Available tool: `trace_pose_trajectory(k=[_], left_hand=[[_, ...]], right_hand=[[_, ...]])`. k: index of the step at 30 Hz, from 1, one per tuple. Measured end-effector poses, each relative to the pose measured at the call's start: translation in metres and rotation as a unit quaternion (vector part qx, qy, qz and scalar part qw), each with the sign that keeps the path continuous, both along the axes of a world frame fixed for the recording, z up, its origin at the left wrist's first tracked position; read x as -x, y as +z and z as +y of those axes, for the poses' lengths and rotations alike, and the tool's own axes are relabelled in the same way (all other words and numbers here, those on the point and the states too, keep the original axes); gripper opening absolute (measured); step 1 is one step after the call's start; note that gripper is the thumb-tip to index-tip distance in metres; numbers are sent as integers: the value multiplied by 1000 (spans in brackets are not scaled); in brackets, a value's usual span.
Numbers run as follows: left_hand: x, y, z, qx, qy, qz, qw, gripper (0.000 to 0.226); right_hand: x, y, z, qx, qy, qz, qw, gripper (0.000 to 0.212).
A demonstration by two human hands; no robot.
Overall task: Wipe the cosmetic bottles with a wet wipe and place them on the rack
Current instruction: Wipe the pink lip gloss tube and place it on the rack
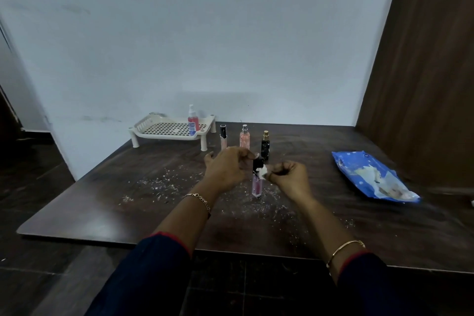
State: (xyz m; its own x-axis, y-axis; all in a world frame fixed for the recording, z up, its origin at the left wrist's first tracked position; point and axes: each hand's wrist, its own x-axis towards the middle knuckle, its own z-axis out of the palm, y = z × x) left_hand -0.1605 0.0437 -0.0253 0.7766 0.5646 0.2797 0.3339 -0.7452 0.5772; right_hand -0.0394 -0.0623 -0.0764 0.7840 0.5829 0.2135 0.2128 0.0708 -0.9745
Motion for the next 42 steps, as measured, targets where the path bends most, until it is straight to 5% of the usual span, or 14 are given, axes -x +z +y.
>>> trace_pose_trajectory(k=[5, 9, 16, 28, 35, 42], left_hand=[[-2, -2, 0, 9, -3, -23, 1000, 14], [-3, 0, -2, 37, 0, -37, 999, 25], [-6, 2, 2, 45, 0, -45, 998, 25], [-8, 2, 8, 15, -18, -28, 999, 25], [-15, 10, 21, 144, -107, -3, 984, 19], [-18, 16, 31, 199, -148, 13, 969, 22]], right_hand=[[-4, 5, 5, -10, -8, -17, 1000, 22], [0, -12, -3, 63, 8, -50, 997, 12], [0, 12, 4, -21, -13, -30, 999, 27], [5, -8, -7, 52, 29, -28, 998, 18], [0, -1, -22, 94, 79, -31, 992, 15], [-4, 16, -12, -14, 2, -23, 1000, 18]])
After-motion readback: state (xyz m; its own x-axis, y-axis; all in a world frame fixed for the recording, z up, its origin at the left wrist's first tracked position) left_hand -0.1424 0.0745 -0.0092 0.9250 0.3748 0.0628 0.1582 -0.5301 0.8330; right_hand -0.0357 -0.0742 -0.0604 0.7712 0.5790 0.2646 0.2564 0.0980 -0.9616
